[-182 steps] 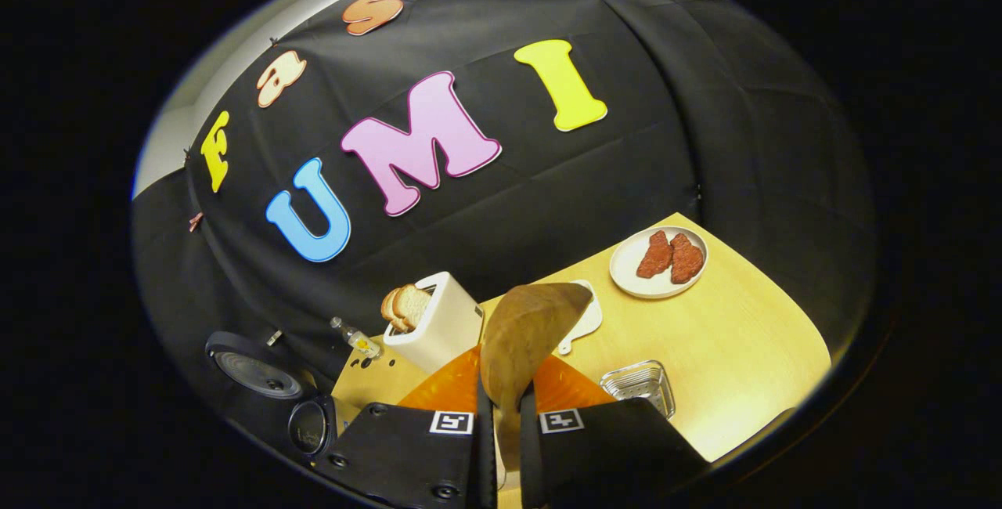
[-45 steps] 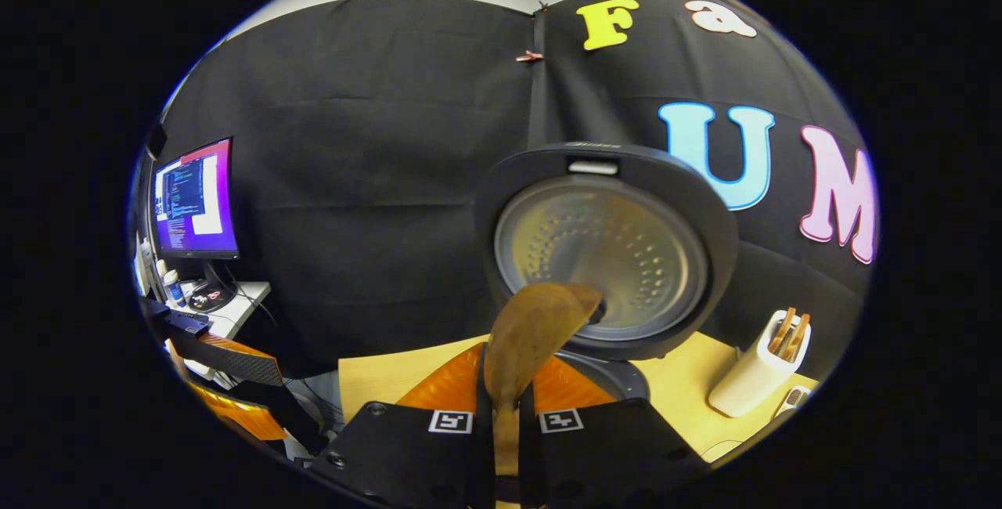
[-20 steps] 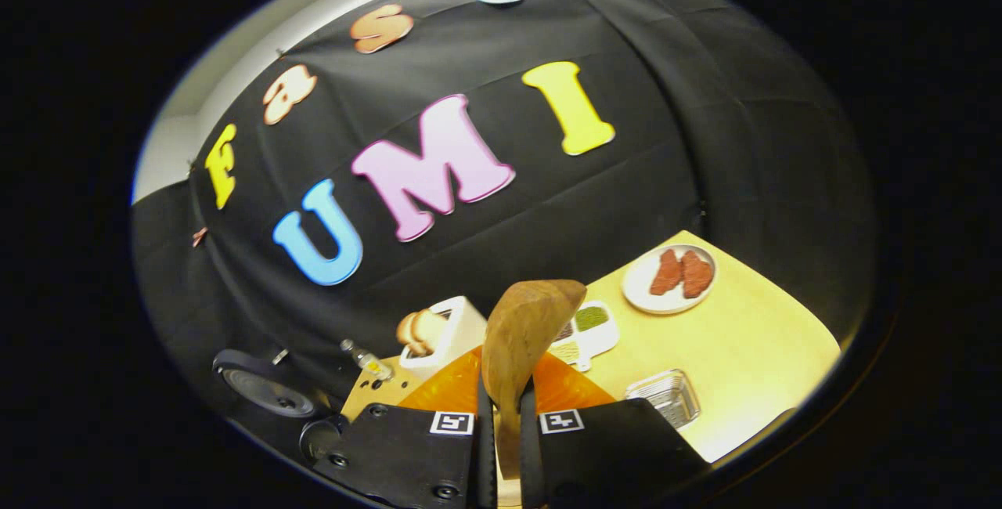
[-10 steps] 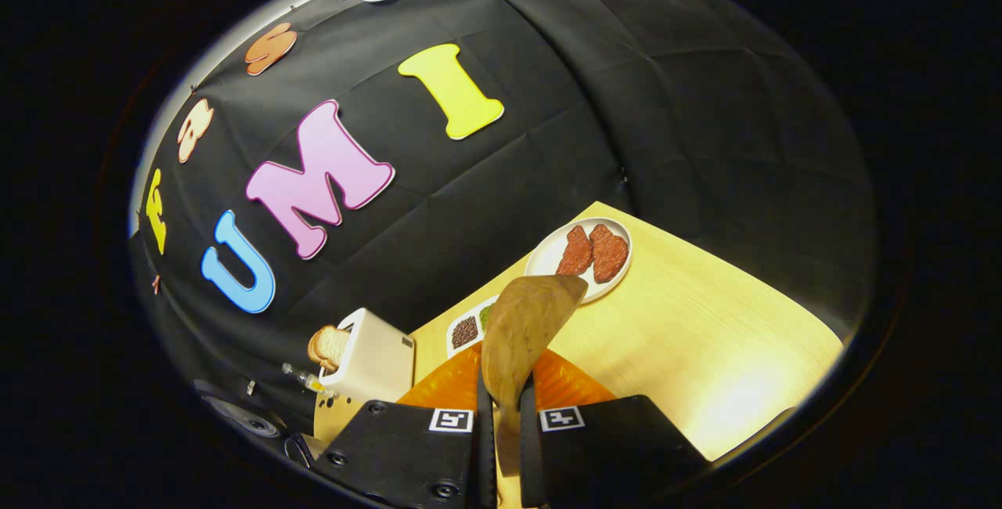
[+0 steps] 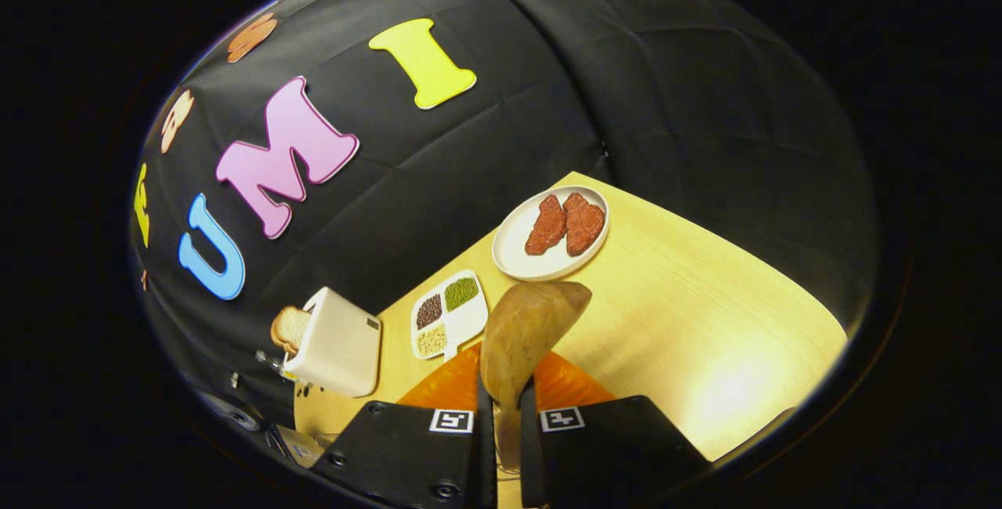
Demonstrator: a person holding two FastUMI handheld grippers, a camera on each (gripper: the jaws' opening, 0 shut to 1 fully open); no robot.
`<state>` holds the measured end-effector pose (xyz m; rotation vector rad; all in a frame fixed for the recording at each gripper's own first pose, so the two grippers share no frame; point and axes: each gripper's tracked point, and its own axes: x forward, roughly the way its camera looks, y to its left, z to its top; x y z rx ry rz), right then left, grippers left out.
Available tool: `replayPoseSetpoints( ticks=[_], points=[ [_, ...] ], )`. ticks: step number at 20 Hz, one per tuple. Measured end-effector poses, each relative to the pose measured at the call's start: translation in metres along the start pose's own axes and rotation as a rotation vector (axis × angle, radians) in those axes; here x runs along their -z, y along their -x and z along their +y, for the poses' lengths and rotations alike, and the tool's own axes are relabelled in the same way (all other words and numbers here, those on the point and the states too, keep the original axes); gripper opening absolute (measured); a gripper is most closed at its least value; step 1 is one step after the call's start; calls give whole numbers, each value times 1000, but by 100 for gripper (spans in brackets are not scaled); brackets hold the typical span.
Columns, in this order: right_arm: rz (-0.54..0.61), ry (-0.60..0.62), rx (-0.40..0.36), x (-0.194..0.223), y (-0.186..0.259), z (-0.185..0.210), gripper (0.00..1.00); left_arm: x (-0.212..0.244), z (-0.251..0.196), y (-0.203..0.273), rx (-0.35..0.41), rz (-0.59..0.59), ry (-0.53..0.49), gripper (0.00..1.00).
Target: Close the left gripper, press the button to open the rice cooker; take a wooden spoon from the chopstick holder with the right hand, scoop a spoonful of rice and pour it into the rice cooker, then put the wooden spoon back into the chopstick holder.
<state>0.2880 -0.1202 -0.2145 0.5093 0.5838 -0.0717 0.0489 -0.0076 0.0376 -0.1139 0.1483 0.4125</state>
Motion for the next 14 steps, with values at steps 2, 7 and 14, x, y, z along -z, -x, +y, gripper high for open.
replayPoseSetpoints(
  ticks=[2,7,14],
  points=[
    [27,29,-9,10,5,6,18,-20,7,-3,-10,-57,-5,95],
    [-12,84,-8,15,37,16,59,-71,31,-19,-22,-181,-81,95],
    [-167,238,51,-7,108,10,99,-139,43,-54,61,-373,-175,94]
  ],
)
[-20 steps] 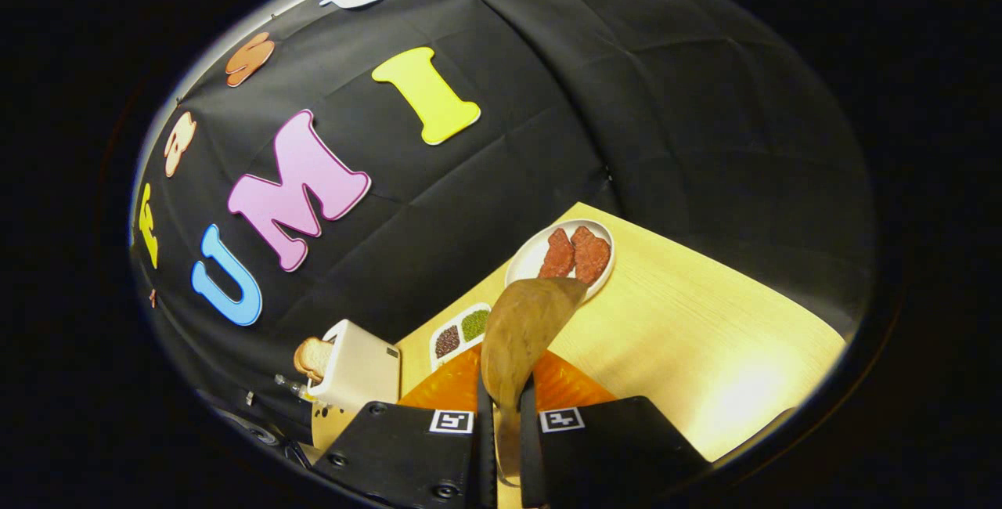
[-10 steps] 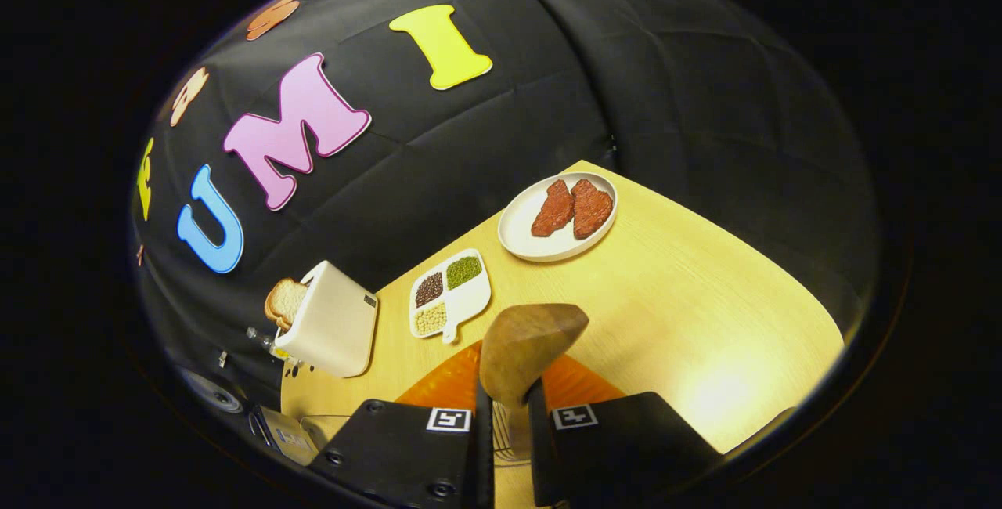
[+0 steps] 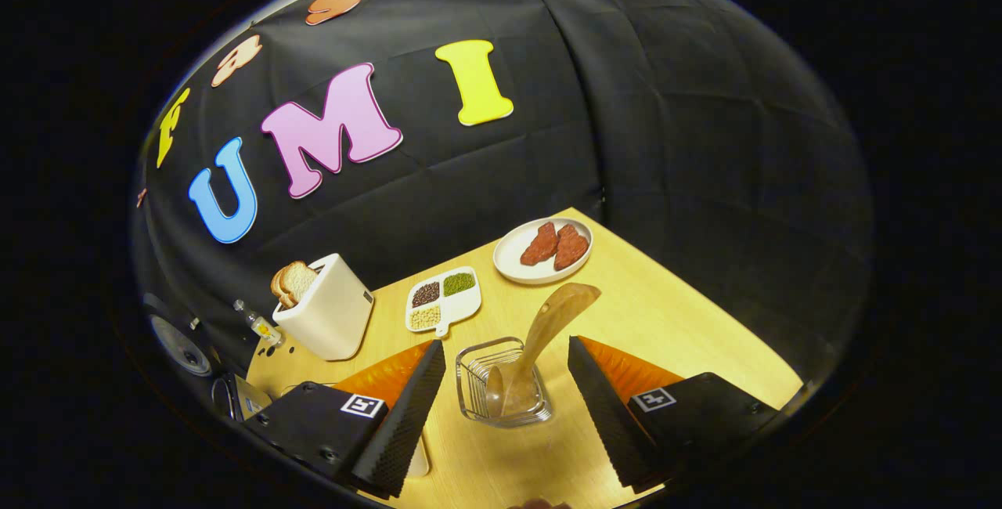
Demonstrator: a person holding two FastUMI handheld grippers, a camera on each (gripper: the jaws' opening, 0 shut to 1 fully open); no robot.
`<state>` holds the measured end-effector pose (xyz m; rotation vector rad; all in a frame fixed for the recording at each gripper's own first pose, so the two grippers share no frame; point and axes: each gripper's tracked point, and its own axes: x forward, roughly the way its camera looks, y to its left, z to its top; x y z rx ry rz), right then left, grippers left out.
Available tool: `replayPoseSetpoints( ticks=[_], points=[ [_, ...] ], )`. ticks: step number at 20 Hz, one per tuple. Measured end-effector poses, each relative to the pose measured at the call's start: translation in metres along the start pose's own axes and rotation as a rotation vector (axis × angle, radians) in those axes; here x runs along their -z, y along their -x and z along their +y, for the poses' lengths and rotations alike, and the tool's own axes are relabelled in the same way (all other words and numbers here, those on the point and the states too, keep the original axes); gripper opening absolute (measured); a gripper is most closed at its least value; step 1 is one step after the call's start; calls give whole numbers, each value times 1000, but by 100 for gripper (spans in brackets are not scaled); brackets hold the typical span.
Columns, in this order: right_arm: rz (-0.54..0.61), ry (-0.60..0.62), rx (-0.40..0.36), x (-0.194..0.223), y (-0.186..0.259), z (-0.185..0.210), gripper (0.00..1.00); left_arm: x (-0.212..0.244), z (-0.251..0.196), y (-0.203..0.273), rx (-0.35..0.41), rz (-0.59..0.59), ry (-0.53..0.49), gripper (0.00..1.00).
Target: Close the left gripper, press the button to open the rice cooker; take a wooden spoon from the chopstick holder with the right hand, scoop a spoonful of rice and pour it into the rice cooker, then put the wooden spoon back into the chopstick holder.
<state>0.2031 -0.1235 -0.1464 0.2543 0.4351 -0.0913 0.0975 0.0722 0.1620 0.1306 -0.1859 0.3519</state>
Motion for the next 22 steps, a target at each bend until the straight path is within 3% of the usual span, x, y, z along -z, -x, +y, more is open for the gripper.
replayPoseSetpoints(
  ticks=[7,12,19,22],
  points=[
    [-196,78,5,-47,101,28,98,4,26,-87,39,-84,-20,94],
    [-196,106,-1,-44,158,52,98,16,31,-127,79,-80,-57,92],
    [-230,180,-10,-49,204,85,98,58,33,-144,66,55,-30,97],
    [-237,211,-57,-48,202,104,98,66,29,-127,54,140,-46,100]
  ],
)
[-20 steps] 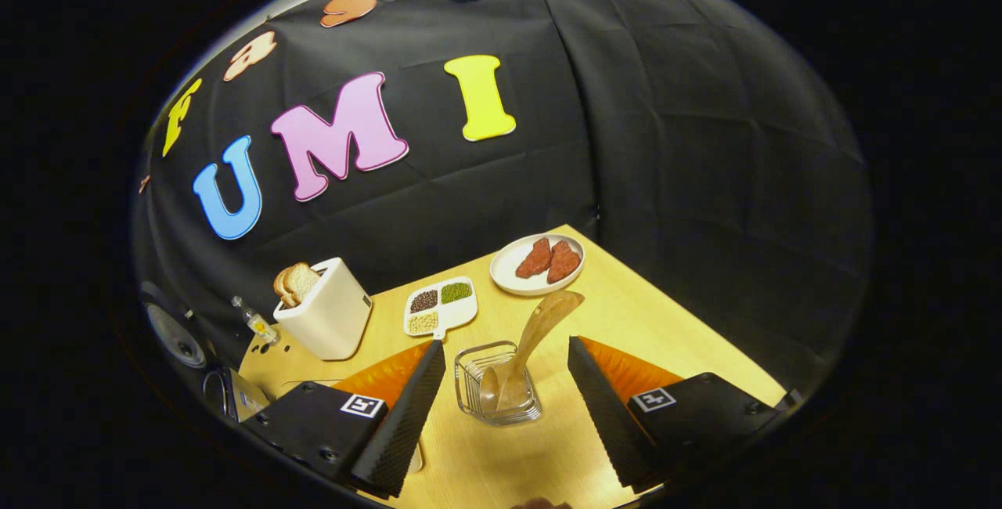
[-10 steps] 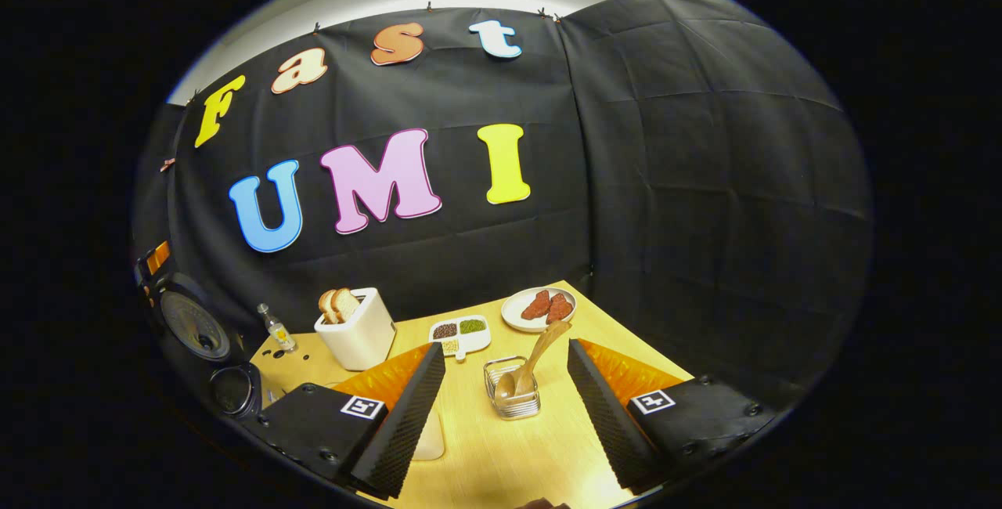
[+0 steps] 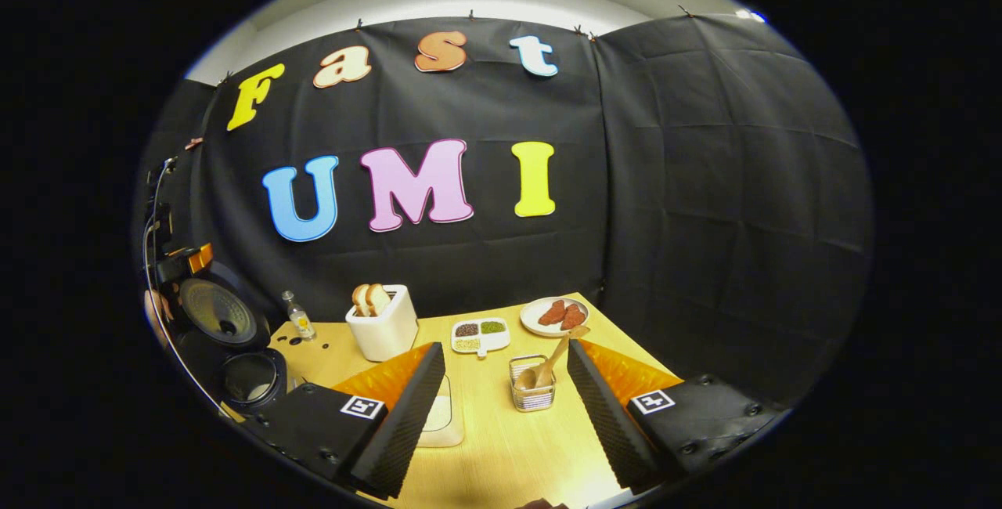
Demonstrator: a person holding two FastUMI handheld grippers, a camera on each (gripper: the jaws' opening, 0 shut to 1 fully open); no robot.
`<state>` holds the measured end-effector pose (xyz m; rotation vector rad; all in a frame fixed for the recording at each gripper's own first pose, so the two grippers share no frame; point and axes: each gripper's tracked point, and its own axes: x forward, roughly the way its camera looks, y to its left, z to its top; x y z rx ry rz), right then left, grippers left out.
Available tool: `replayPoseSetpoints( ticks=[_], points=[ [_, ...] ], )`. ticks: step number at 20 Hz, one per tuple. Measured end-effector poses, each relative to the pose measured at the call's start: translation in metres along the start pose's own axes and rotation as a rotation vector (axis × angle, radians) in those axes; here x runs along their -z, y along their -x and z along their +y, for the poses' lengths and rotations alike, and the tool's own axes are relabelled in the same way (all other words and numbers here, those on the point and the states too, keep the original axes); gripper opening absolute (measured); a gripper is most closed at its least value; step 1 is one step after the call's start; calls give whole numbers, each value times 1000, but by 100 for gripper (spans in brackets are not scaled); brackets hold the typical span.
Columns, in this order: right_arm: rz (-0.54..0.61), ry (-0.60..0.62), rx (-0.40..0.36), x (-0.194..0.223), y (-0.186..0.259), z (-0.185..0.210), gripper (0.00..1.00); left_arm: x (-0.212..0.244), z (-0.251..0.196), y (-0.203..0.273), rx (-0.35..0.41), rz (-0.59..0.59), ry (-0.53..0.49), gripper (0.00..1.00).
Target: Close the left gripper, press the button to open the rice cooker; take a wooden spoon from the chopstick holder with the right hand, scoop a spoonful of rice and pour it into the rice cooker, then put the wooden spoon back into the chopstick holder.
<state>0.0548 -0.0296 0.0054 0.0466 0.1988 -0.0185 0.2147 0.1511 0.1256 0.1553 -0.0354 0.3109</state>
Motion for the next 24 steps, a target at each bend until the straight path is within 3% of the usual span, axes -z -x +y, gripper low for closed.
replayPoseSetpoints(
  ticks=[7,12,21,24],
  points=[
    [50,3,-163,18,-28,27,99,58,-23,86,-18,256,153,100],
    [107,-25,-227,36,-35,22,98,125,-38,132,-55,365,138,97],
    [174,-76,-251,57,-35,3,98,206,-55,159,-73,391,89,98],
    [189,-77,-256,62,-35,-1,98,215,-56,161,-73,383,92,98]
  ],
)
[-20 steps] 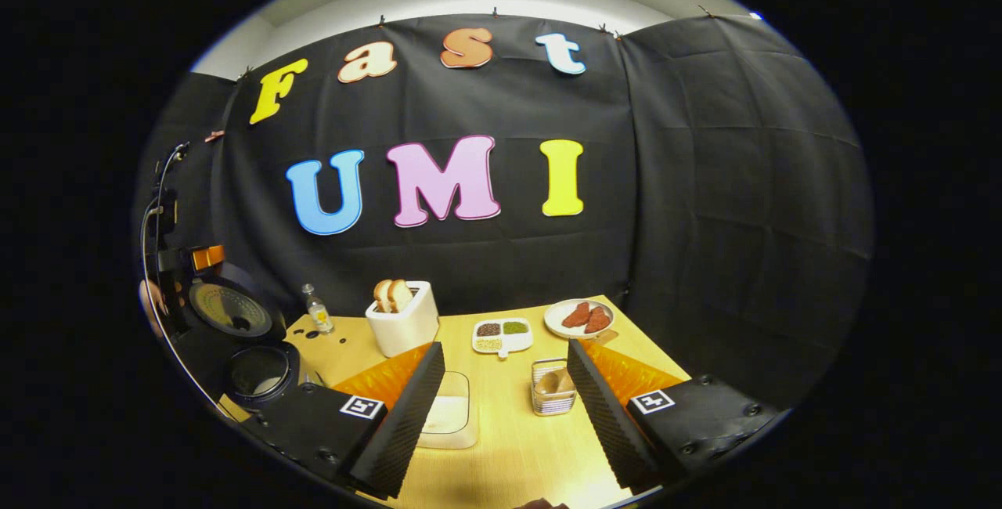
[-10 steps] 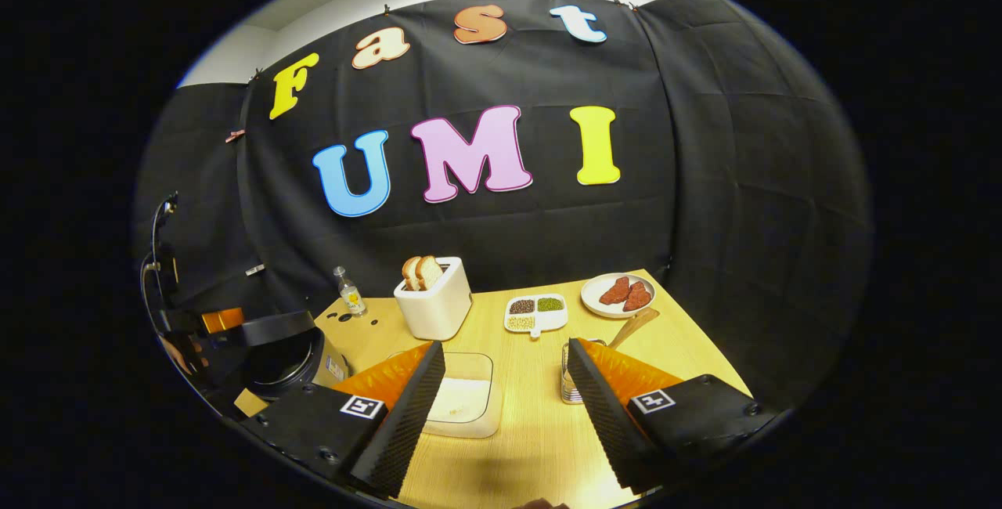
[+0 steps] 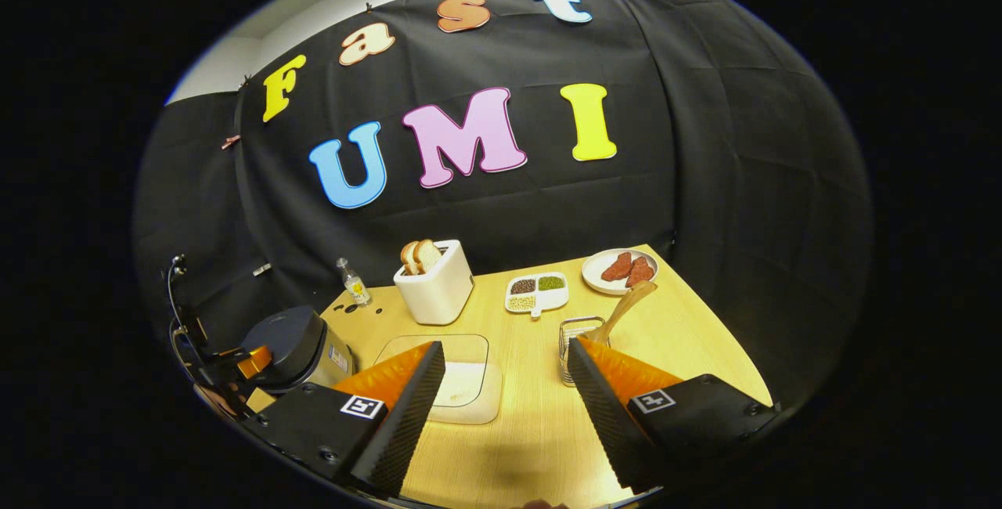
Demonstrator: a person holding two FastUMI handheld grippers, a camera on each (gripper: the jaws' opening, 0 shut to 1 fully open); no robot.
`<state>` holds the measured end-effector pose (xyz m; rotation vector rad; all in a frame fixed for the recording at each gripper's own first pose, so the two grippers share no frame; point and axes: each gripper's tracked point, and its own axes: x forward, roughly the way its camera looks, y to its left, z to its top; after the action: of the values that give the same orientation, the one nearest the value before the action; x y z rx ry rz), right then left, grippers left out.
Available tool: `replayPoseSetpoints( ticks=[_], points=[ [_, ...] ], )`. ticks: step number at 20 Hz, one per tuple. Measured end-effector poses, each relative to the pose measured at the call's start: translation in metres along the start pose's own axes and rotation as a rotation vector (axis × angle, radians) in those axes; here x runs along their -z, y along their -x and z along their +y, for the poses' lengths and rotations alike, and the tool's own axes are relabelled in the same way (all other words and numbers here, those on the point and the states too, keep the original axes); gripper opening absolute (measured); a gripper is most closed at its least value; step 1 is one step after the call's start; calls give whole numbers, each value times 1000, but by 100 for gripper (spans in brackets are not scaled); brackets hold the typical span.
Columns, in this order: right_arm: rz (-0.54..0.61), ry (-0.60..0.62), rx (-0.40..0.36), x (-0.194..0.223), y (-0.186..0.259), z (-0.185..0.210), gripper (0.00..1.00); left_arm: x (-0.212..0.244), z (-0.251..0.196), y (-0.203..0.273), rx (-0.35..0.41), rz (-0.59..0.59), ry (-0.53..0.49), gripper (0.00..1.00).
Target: Close the left gripper, press the button to open the rice cooker; take a wooden spoon from the chopstick holder with the right hand, scoop a spoonful of rice and pour it into the rice cooker, then put the wooden spoon back into the chopstick holder.
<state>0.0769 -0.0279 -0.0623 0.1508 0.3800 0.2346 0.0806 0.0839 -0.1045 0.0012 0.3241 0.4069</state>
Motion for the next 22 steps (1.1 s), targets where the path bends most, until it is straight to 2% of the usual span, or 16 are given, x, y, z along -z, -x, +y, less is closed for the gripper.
replayPoseSetpoints(
  ticks=[4,10,11,12,15,18,20,22],
  points=[
    [12,23,3,4,2,-7,98,15,-1,-3,2,27,5,99],
    [-4,52,15,-2,5,-23,98,7,-5,3,35,-3,-10,99],
    [-18,50,19,-7,5,-26,99,-1,-6,10,37,-21,-21,100],
    [-36,49,26,-13,5,-30,99,-11,-11,16,50,-46,-22,96],
    [-99,91,93,-33,12,-54,98,-51,-42,51,112,-138,27,95],
    [-179,147,115,-50,32,-64,98,-85,-70,82,132,-232,71,95],
    [-157,112,126,-40,41,-68,98,-97,-95,98,174,-266,78,95],
    [-137,64,117,-36,45,-64,98,-98,-111,108,212,-263,41,95]
  ],
)
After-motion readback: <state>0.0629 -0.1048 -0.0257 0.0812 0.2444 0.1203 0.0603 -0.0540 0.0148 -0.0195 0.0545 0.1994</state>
